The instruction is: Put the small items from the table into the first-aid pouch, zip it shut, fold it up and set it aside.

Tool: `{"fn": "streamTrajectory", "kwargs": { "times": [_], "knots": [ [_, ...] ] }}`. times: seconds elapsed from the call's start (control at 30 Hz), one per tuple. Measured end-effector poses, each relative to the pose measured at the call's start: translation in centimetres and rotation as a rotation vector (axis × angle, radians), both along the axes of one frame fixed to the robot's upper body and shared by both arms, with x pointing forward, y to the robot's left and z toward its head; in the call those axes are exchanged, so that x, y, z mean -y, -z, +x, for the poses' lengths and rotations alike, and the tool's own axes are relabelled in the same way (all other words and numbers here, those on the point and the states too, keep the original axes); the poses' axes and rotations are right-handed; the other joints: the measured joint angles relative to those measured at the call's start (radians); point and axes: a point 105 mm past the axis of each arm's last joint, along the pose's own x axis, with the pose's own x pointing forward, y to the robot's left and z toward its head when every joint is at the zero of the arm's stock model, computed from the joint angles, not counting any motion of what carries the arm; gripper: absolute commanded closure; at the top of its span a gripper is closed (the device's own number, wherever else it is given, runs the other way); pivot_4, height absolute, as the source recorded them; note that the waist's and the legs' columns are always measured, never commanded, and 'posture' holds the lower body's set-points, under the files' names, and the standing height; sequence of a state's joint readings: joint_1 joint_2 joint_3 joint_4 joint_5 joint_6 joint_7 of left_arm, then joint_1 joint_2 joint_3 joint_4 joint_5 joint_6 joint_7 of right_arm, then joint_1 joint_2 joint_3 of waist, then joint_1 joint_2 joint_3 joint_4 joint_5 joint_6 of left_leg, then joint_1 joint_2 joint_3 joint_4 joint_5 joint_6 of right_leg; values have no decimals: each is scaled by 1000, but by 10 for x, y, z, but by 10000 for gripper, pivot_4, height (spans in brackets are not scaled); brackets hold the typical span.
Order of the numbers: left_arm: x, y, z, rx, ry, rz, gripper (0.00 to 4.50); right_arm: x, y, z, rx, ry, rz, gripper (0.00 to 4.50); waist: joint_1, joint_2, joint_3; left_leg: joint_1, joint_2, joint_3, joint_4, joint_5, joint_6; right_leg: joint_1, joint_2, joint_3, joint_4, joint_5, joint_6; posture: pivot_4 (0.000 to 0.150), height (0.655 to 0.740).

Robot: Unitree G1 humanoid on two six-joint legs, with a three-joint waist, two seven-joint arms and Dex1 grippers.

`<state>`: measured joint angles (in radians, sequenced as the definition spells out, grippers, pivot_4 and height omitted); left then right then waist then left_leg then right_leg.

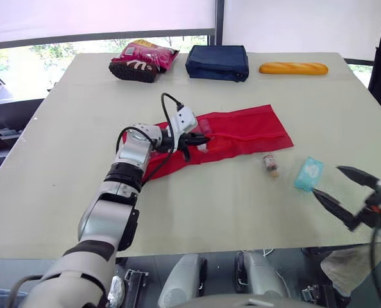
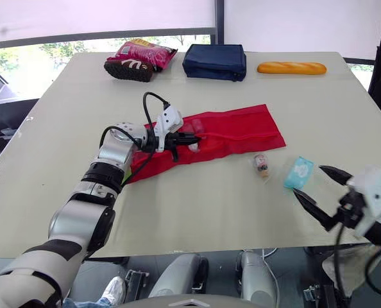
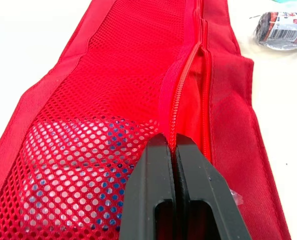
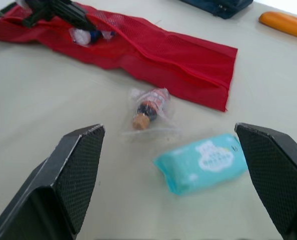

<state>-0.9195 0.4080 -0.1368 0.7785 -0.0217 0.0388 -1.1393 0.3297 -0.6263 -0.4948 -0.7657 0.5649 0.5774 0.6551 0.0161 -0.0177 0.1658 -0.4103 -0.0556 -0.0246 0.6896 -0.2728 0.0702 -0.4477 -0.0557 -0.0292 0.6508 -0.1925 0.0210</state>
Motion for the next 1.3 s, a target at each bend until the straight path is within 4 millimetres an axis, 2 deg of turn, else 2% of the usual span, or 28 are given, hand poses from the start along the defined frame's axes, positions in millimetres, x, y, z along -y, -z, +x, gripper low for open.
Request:
{"fn": "streamTrajectory", "kwargs": {
  "times": [0.07, 0.1, 0.23, 0.33, 0.43, 0.53, 0.6, 0.73, 0.93, 1.0, 1.17, 1.23, 1.3],
  "knots": [
    [0, -1, 0, 4, 0, 4, 45000, -14, 10, 12, -12, 1, 1, 408, 0, 0, 0, 0, 0, 0, 0, 0, 0, 0, 0, 0, 0, 0, 0, 1500, 7395],
    [2, -2, 0, 9, 6, 4, 45000, -24, 20, 25, -24, 26, 0, 408, -1, -1, -1, -1, 0, 0, 1, 0, 0, 0, 0, 0, 0, 0, 0, 1500, 7395],
    [3, -4, 0, 16, 12, 10, 45000, -42, 41, 46, -59, 91, -1, 408, 1, -1, -1, -1, -1, 0, 1, 0, 0, -1, 0, 0, 0, 0, 0, 1500, 7395],
    [3, -4, 0, 14, 11, 11, 45000, -49, 58, 57, -103, 158, -18, 408, 1, -1, -1, -1, -1, 0, 2, 0, 0, -1, 0, 0, 1, 0, 0, 1500, 7395],
    [2, -4, 0, 13, 9, 12, 45000, -48, 68, 62, -132, 218, -30, 408, 0, -1, -1, -1, -1, 0, 2, 0, 0, -1, 1, 0, 1, 0, 0, 1500, 7395],
    [2, -4, 0, 13, 8, 13, 45000, -52, 69, 68, -130, 246, -6, 9439, -2, -1, -1, -1, -1, 0, 2, 0, 0, -1, 1, 0, 1, 0, 0, 1500, 7395],
    [2, -4, 0, 13, 8, 13, 45000, -54, 68, 69, -124, 253, -3, 18658, -1, -1, -1, -1, -1, 0, 1, 0, 0, -1, 1, 0, 1, 0, 0, 1500, 7395],
    [2, -4, 0, 16, 10, 13, 45000, -53, 69, 70, -120, 270, -12, 40286, -1, -1, -1, -1, -2, 0, 2, 0, 0, -1, 2, 0, 1, 0, 0, 1500, 7395],
    [2, -4, 0, 21, 13, 13, 45000, -52, 66, 69, -124, 259, -42, 40883, -1, -1, -1, -1, -2, 0, 2, 0, 0, -1, 3, 0, 1, 0, 0, 1500, 7395],
    [3, -4, 0, 21, 14, 12, 45000, -56, 59, 70, -115, 239, -43, 40883, -2, -1, -1, -1, -2, 0, 2, 0, 0, -1, 3, 0, 1, 0, 0, 1500, 7395],
    [7, -3, -1, 18, 25, 5, 45000, -91, 24, 79, -65, 117, 22, 40883, -5, -1, -1, 0, -1, 0, 1, 0, 0, -1, 3, 0, 2, 0, 0, 1500, 7395],
    [8, -3, -1, 17, 28, 6, 45000, -103, 20, 79, -76, 72, 31, 40883, -2, -1, -1, -1, -2, -1, 1, 0, 0, -1, 3, -1, 1, 0, 0, 1500, 7395],
    [9, -3, -1, 16, 30, 6, 45000, -111, 25, 78, -110, 44, 20, 40883, -2, -1, -1, -1, -3, -1, 1, 0, 0, -1, 3, -1, 1, 0, 0, 1500, 7395]
  ]
}}
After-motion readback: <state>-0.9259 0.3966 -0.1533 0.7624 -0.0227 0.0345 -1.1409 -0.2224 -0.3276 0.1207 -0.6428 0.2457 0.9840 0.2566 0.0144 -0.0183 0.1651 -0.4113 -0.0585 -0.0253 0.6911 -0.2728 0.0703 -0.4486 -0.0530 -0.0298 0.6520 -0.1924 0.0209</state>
